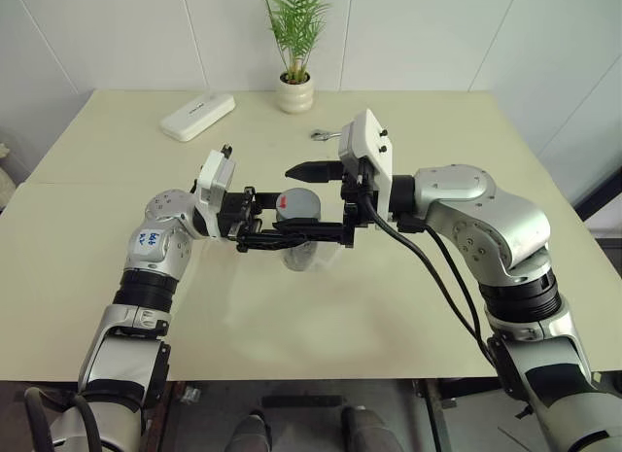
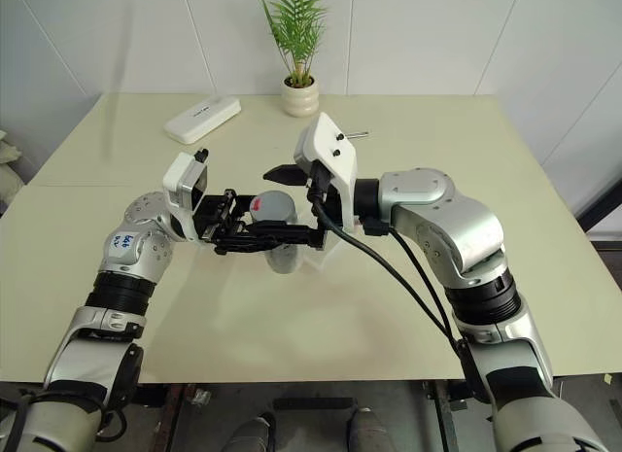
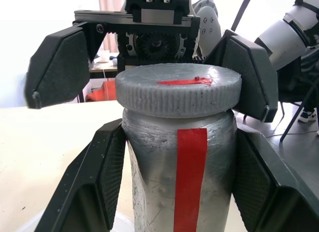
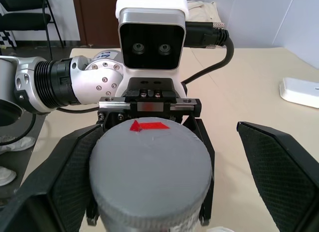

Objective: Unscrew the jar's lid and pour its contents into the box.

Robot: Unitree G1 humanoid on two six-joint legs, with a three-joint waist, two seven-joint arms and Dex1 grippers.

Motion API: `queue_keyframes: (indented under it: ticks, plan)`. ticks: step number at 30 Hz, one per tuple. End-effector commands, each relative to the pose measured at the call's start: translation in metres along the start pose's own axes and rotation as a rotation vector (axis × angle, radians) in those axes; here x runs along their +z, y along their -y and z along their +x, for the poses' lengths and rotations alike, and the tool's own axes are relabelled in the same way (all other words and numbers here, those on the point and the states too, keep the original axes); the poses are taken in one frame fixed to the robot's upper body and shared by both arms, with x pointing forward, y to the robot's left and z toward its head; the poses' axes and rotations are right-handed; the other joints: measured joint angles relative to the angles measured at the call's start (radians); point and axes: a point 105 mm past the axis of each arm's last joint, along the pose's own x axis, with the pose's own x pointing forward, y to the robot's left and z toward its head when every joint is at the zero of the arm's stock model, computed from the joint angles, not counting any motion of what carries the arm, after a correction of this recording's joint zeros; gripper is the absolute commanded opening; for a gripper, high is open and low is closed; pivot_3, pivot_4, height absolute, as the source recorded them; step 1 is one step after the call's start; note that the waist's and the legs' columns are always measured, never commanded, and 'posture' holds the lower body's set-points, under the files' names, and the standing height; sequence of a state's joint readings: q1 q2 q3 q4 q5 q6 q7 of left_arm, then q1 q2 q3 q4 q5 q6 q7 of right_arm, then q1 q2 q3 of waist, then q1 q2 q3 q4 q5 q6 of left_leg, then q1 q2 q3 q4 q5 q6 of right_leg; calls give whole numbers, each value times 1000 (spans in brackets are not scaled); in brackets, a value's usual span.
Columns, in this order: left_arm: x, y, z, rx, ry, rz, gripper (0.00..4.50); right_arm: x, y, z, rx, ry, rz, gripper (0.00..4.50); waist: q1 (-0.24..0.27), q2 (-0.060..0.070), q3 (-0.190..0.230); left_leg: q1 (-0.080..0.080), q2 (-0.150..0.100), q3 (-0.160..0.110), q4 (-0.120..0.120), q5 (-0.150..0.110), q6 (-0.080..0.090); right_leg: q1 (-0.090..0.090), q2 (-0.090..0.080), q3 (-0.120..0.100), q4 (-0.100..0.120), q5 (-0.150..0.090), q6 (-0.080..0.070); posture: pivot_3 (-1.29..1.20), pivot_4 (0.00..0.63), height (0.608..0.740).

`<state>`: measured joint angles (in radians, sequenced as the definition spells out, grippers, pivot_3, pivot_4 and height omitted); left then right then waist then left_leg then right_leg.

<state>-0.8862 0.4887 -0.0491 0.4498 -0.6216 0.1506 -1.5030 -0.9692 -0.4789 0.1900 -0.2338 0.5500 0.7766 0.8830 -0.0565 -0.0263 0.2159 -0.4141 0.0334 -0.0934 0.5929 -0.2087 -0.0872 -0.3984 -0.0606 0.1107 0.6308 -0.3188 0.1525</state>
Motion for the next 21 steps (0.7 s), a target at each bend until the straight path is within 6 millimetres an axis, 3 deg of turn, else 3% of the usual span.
queue_keyframes:
  ticks: [1, 21]
  plan:
    - [9, 11, -1, -116, 2, 44, 2598, 11, -1, -8, -9, 25, -41, 4500, 0, 0, 0, 0, 0, 0, 0, 0, 0, 0, 0, 0, 0, 0, 0, 0, 150, 740]
    - [9, 11, -2, -112, -4, 46, 2598, 12, -1, -19, -17, 5, -55, 4500, 0, 0, 0, 0, 0, 0, 0, 0, 0, 0, 0, 0, 0, 0, 0, 0, 150, 740]
